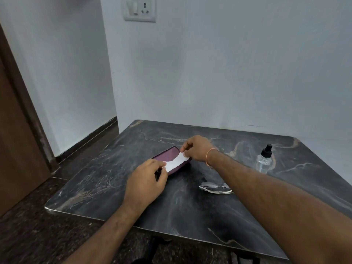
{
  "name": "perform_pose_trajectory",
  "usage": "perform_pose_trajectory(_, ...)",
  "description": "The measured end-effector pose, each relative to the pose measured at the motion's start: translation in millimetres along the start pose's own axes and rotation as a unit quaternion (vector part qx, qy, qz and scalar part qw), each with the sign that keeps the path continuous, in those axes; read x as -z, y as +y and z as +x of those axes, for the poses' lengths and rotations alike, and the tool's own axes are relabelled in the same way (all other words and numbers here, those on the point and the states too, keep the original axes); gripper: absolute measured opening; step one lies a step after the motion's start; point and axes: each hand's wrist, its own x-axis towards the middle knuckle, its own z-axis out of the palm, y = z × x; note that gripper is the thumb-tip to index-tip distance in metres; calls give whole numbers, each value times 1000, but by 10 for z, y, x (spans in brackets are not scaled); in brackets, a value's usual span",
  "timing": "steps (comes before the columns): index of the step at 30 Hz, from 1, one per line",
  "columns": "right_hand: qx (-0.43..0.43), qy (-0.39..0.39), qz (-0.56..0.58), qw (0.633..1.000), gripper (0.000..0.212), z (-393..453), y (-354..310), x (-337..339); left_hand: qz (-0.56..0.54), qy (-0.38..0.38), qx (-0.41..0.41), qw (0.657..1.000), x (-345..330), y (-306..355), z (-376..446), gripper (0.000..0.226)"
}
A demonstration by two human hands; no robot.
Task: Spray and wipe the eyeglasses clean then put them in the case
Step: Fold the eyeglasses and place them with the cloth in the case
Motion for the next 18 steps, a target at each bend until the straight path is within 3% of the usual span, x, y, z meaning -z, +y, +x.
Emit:
perform_pose_trajectory(11,26,-34,-151,988,27,-32,-55,-18,88,-41,-5,995,-47,-4,-20,32)
perform_pose_trajectory(18,40,-52,-158,985,27,-39,-15,40,105,-53,-5,993,-45,0,-29,36)
